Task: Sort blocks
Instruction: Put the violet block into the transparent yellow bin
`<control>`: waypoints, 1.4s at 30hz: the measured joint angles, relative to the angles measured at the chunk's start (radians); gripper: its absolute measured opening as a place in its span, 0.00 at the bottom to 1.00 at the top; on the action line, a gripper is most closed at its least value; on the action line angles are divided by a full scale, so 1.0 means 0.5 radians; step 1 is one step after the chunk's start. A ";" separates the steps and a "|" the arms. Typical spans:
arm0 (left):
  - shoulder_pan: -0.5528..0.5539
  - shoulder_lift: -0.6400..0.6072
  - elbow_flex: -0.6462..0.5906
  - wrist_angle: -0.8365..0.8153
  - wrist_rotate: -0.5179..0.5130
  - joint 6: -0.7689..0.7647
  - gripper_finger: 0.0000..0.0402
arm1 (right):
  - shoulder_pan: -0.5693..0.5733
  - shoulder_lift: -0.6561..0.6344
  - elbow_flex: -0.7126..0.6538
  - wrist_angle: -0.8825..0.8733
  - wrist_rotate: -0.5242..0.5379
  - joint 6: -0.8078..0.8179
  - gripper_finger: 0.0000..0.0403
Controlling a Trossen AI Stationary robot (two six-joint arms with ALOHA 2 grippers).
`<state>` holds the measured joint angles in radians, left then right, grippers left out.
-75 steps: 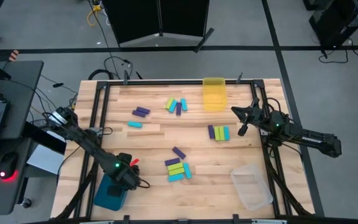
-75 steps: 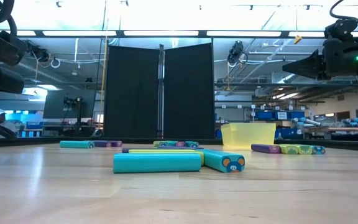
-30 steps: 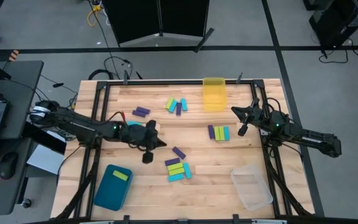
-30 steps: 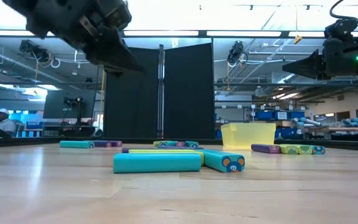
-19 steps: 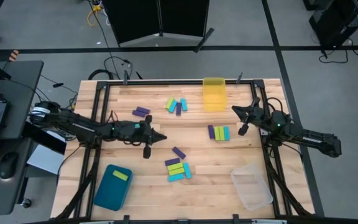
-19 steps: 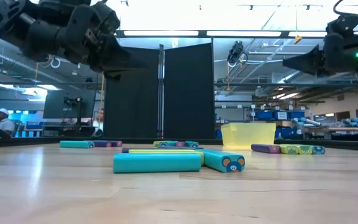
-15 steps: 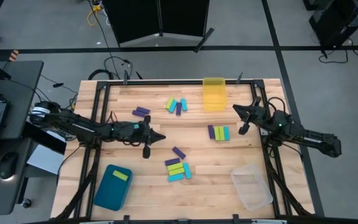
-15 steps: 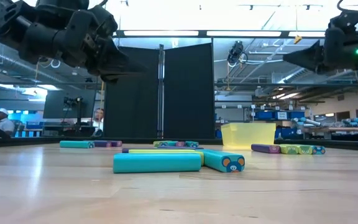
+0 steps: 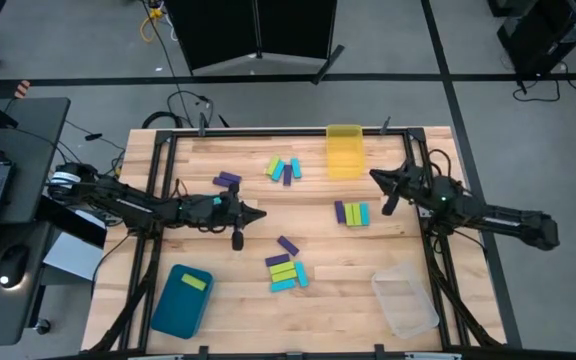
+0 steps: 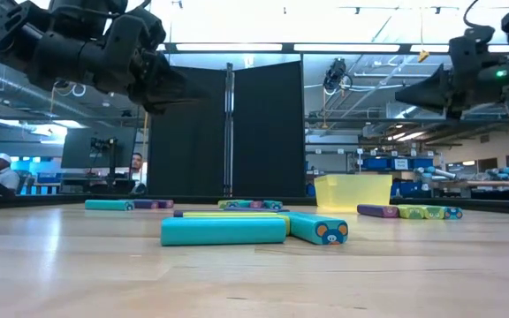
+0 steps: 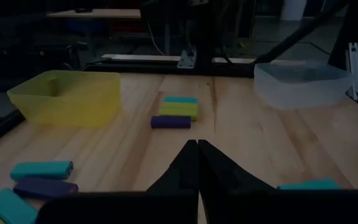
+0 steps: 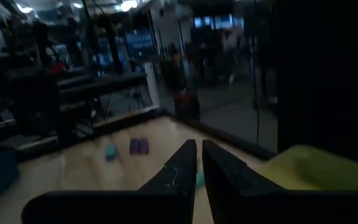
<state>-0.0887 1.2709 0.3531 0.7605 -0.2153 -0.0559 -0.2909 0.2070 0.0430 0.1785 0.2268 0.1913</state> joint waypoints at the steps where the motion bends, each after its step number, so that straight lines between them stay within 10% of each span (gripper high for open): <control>1: 0.000 0.000 0.000 0.009 0.000 0.003 0.01 | 0.010 0.047 0.028 -0.037 0.025 0.042 0.10; 22: 0.047 0.001 0.002 0.075 -0.005 0.102 0.01 | 0.185 1.212 0.860 -0.960 0.314 0.706 0.33; 32: 0.061 0.018 0.002 -0.057 -0.057 0.264 0.01 | 0.134 1.808 1.253 -0.824 -0.239 0.456 0.37; 42: 0.129 0.018 0.004 -0.094 0.098 0.262 0.01 | 0.269 2.167 1.354 -0.959 -0.276 0.921 0.37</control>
<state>-0.0241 1.2797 0.3550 0.7135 -0.1665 0.0751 -0.1566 1.2903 0.7200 -0.3011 0.0891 0.6517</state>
